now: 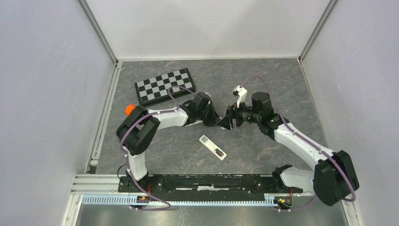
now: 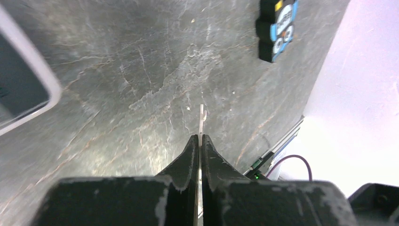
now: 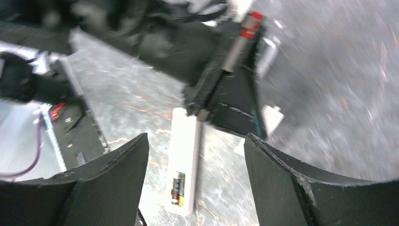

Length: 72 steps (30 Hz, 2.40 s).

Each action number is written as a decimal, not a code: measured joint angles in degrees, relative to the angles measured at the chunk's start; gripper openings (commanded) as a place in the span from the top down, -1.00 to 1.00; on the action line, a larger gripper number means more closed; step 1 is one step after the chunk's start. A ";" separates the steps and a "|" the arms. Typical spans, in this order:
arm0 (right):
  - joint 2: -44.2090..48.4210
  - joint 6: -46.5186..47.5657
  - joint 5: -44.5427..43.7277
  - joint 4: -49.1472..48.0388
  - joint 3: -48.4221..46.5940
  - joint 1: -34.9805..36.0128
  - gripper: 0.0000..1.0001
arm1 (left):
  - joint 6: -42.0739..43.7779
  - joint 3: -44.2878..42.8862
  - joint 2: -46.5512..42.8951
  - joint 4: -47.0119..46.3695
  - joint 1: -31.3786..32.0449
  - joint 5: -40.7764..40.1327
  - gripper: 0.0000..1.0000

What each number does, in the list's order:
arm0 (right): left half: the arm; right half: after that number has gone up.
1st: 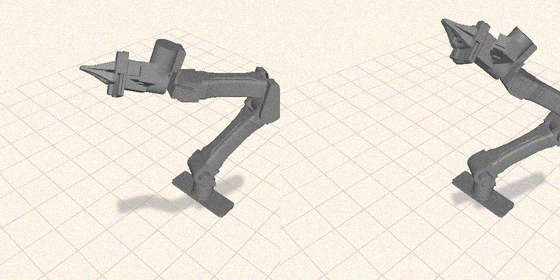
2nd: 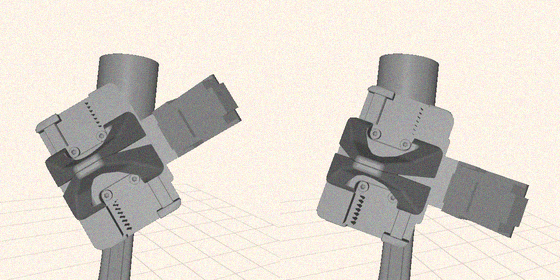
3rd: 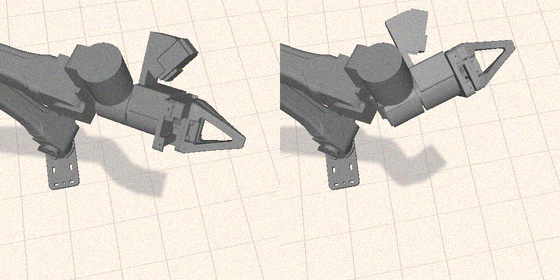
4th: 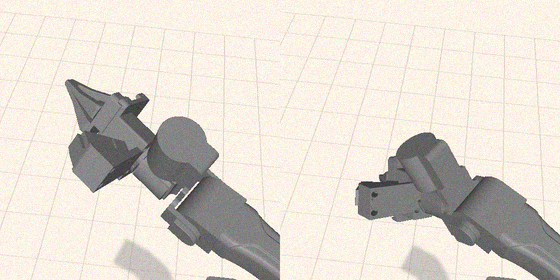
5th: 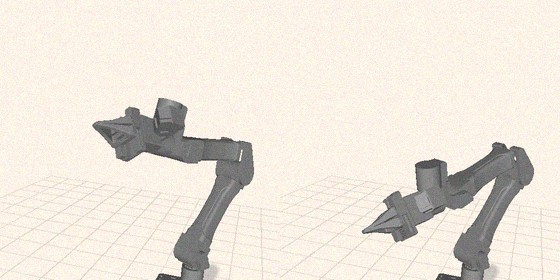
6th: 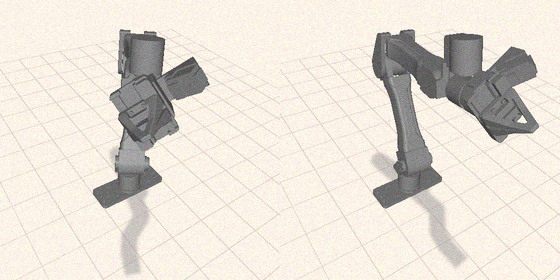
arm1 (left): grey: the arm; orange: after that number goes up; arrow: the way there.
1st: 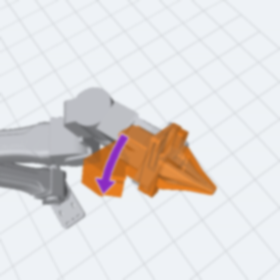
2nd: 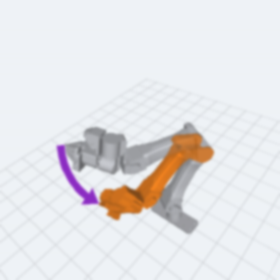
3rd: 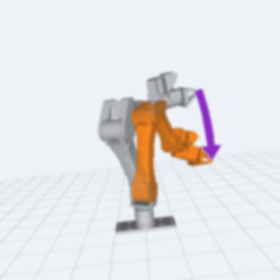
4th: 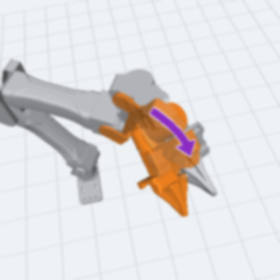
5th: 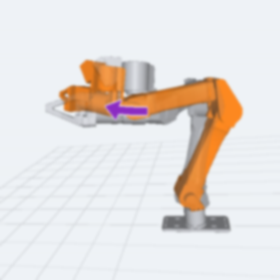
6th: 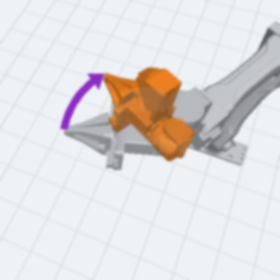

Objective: Load the batteries into the remote control

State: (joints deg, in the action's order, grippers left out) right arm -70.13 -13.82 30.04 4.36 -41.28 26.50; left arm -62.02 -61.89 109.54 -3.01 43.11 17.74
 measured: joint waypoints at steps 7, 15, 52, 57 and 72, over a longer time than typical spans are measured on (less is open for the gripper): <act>5.81 1.68 21.05 -16.48 3.32 1.81 -0.58 | 3.69 0.00 -11.52 9.07 -4.02 -1.64 0.96; 10.97 14.03 32.37 -14.99 2.40 10.80 -0.50 | 4.48 0.00 -19.12 15.41 -4.85 -0.26 0.96; 19.04 44.15 -18.91 -14.62 11.76 30.45 -0.05 | -2.23 5.11 -32.37 21.35 -4.85 6.91 0.96; 18.08 46.47 -24.33 -17.18 14.05 32.50 0.06 | -2.56 5.11 -32.74 21.35 -4.85 7.08 0.96; 16.28 48.65 -31.43 -26.16 15.30 34.14 0.51 | -3.78 5.11 -32.83 21.35 -4.85 8.07 0.96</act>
State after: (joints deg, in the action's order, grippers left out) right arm -53.84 34.83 -1.39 -21.80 -25.98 60.64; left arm -65.80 -56.77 76.71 18.35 38.26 25.80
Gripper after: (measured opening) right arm 0.311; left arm 0.040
